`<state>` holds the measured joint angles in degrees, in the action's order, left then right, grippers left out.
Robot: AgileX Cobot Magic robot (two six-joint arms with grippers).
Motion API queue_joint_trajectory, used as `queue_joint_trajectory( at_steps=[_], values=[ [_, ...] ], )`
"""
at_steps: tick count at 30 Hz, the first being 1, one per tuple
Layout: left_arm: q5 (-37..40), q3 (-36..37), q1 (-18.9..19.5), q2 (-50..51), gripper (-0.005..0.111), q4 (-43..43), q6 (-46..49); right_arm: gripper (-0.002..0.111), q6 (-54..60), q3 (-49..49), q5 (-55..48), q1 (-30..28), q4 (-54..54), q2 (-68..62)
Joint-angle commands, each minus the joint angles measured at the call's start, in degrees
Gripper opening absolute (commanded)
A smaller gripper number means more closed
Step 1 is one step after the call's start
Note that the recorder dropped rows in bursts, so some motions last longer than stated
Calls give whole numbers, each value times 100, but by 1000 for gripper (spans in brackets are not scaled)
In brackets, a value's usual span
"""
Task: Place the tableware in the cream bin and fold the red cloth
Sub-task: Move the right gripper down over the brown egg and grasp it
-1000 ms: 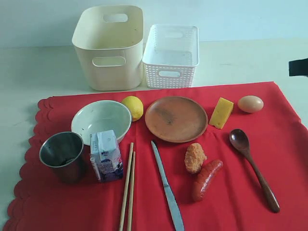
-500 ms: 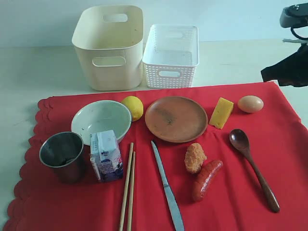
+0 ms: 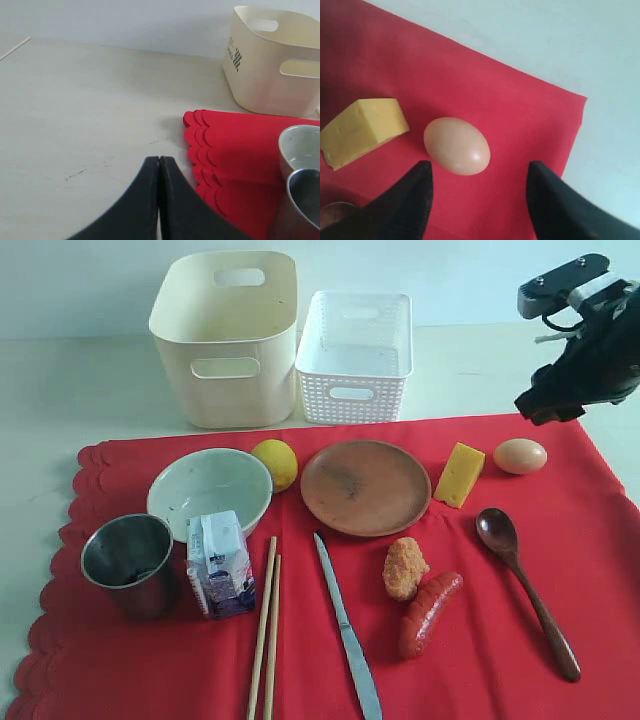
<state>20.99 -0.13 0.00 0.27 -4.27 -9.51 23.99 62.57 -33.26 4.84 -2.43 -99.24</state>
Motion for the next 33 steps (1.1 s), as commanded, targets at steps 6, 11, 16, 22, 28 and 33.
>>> queue_joint_trajectory(
  at_steps=[6,11,16,22,28,33],
  values=[
    [-56,13,4,-27,0,-16,13,57,1435,488,-422,8,-14,-730],
    [-56,13,4,-27,0,-16,13,57,1797,638,-450,8,-14,-1053],
    [-56,13,4,-27,0,-16,13,65,1797,850,-477,8,-14,-1307],
    [-56,13,4,-27,0,-16,13,65,1797,1059,-638,8,-43,-1552],
    [-56,13,4,-27,0,-16,13,63,1837,1159,-795,8,-209,-1790],
    [-56,13,4,-27,0,-16,13,60,1837,1159,-981,8,-209,-1919]
  ],
)
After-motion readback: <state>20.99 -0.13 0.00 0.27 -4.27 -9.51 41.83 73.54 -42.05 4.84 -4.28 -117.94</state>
